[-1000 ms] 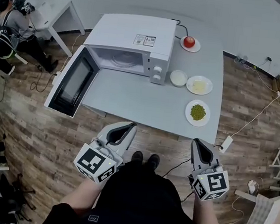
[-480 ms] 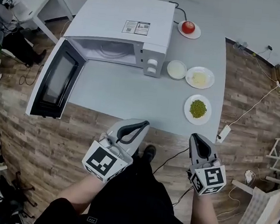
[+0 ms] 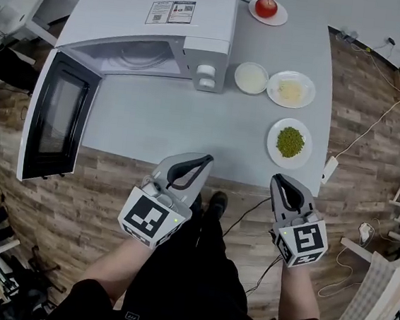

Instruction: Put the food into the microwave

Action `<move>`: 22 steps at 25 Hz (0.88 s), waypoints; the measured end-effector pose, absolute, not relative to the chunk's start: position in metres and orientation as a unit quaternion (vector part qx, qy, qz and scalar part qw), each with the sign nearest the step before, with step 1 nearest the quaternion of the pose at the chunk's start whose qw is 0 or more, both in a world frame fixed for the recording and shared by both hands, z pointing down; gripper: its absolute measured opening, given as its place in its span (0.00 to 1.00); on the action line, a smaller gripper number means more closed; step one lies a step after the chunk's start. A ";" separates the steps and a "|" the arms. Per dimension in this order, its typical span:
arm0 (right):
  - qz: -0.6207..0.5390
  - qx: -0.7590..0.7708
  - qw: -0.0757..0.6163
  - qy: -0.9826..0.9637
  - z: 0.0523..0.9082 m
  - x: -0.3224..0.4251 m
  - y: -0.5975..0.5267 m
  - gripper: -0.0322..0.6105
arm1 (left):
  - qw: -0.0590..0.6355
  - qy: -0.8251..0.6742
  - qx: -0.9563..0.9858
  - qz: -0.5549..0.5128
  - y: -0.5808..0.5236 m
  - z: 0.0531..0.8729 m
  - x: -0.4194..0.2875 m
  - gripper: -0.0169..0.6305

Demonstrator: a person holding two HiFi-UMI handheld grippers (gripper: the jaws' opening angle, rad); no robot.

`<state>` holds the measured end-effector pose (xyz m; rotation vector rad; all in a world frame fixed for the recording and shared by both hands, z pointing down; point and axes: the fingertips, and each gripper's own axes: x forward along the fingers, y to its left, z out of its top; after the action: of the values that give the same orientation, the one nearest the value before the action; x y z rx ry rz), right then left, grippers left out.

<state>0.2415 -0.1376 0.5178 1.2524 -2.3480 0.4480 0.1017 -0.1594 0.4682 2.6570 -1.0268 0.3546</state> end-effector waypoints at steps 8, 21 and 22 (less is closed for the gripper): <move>0.153 0.445 0.310 -0.826 0.586 0.263 -0.150 0.10 | 0.134 -0.357 0.915 0.131 -0.180 0.499 0.106 0.04; 0.058 0.389 0.471 -0.789 0.636 0.288 -0.164 0.21 | 0.112 -0.339 0.920 0.163 -0.184 0.532 0.121 0.04; 0.048 0.382 0.483 -0.786 0.638 0.287 -0.164 0.21 | 0.112 -0.340 0.919 0.164 -0.184 0.533 0.120 0.04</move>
<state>0.2871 -0.1641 0.6385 0.9313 -1.9151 0.1169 0.1198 -0.1844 0.5332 2.6985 -0.9980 0.4813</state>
